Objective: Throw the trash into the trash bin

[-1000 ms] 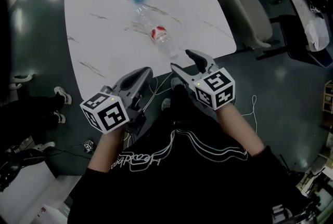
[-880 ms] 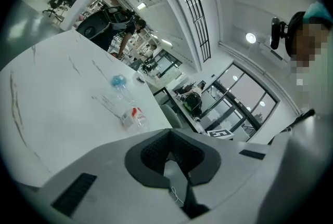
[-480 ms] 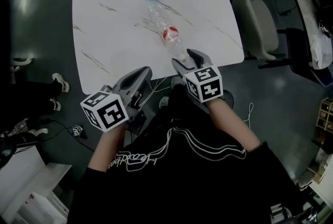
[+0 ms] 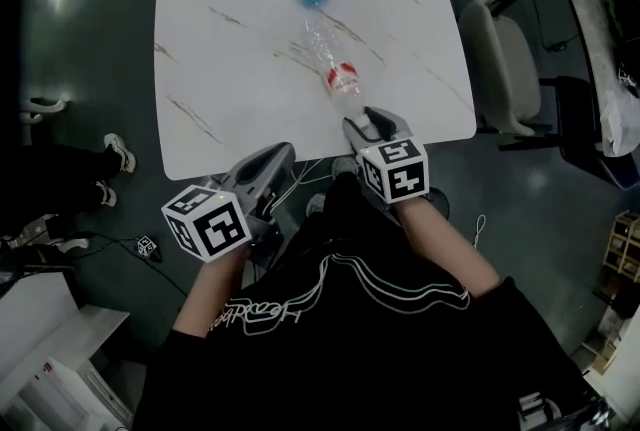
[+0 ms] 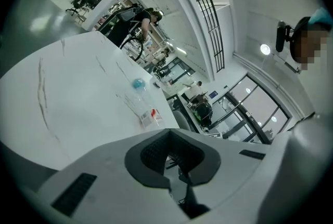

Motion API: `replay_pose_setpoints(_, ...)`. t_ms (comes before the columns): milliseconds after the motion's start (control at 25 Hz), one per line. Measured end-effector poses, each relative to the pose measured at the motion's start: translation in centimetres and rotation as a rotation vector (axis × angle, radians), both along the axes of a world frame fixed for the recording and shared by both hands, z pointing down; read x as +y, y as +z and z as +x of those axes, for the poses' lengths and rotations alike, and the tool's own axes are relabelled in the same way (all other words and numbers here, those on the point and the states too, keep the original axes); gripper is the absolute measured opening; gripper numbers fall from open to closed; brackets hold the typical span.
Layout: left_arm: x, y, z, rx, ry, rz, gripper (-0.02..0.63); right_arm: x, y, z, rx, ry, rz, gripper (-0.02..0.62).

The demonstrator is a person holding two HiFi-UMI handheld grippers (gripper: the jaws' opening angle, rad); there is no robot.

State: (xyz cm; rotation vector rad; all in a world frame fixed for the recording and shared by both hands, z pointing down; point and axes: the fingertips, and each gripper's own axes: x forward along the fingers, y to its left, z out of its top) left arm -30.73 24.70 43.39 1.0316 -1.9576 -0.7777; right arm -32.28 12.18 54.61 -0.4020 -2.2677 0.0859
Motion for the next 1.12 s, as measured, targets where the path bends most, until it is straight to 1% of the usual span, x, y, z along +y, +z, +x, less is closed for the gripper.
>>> replay_pose_setpoints(80,0.3,0.2,0.1,0.005,-0.006,-0.005,0.002,-0.3,0.1,0.0,-0.002,0.012,0.007,0.184)
replay_pose_setpoints(240,0.8,0.2,0.4,0.006,-0.015,-0.009,0.003,-0.7,0.1,-0.1,-0.009,0.025,0.003,0.179)
replay_pose_setpoints(440,1.3,-0.2,0.8,0.002,-0.015,-0.017,0.002,-0.7,-0.3,-0.1,-0.004,0.034,-0.026,0.176)
replay_pose_setpoints(760,2.5,-1.4,1.1,-0.024,-0.033,-0.030,0.003,-0.8,-1.5,-0.4,-0.020,0.051,-0.062,0.175)
replay_pose_setpoints(1120,4.0,-3.6,1.7,-0.069,-0.047,-0.023,0.003,-0.7,-5.5,-0.7,-0.102,0.067,-0.105,0.175)
